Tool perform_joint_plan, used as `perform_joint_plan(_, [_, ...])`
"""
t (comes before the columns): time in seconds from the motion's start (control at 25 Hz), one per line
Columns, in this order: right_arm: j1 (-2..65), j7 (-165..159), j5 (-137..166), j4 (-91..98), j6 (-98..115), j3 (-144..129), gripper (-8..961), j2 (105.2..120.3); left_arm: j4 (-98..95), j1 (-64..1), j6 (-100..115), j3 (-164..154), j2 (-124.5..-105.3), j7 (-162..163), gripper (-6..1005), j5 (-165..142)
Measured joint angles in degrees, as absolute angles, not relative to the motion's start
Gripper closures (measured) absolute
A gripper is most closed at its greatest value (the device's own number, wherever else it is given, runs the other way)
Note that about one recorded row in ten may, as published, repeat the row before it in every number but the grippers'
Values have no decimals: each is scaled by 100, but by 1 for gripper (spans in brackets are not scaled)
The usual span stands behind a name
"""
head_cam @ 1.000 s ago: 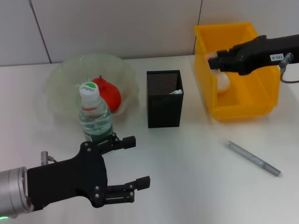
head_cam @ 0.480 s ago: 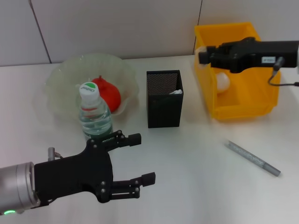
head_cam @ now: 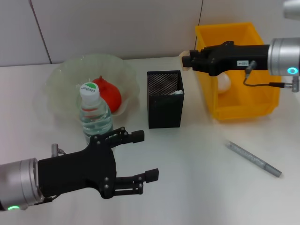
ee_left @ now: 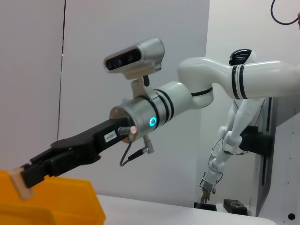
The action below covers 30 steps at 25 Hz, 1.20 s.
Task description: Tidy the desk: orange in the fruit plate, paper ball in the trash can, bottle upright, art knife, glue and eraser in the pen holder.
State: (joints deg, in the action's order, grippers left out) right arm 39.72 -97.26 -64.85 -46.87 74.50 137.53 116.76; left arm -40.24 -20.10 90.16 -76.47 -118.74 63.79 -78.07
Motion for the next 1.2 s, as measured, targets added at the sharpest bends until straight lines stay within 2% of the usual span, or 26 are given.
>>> perform_joint_plan(0.36, [4218,-9540,-6524,-4245,6495,12866,702,11666,-3784,-2185,8999,-7613,-11874,6332,129,-7796])
perform_joint_plan(0.84, [4509,-9393,-6543,-3913,6074,12701,701,11739,-3779,-2206,8944,-7602,-11874,6321,130,-7787])
perform_joint_plan(1.2, [4518,-9477,-6546,-3881,6048,12432,612,11749,-3779,-2206,8938,-7605,-11874,6319,130,-7787])
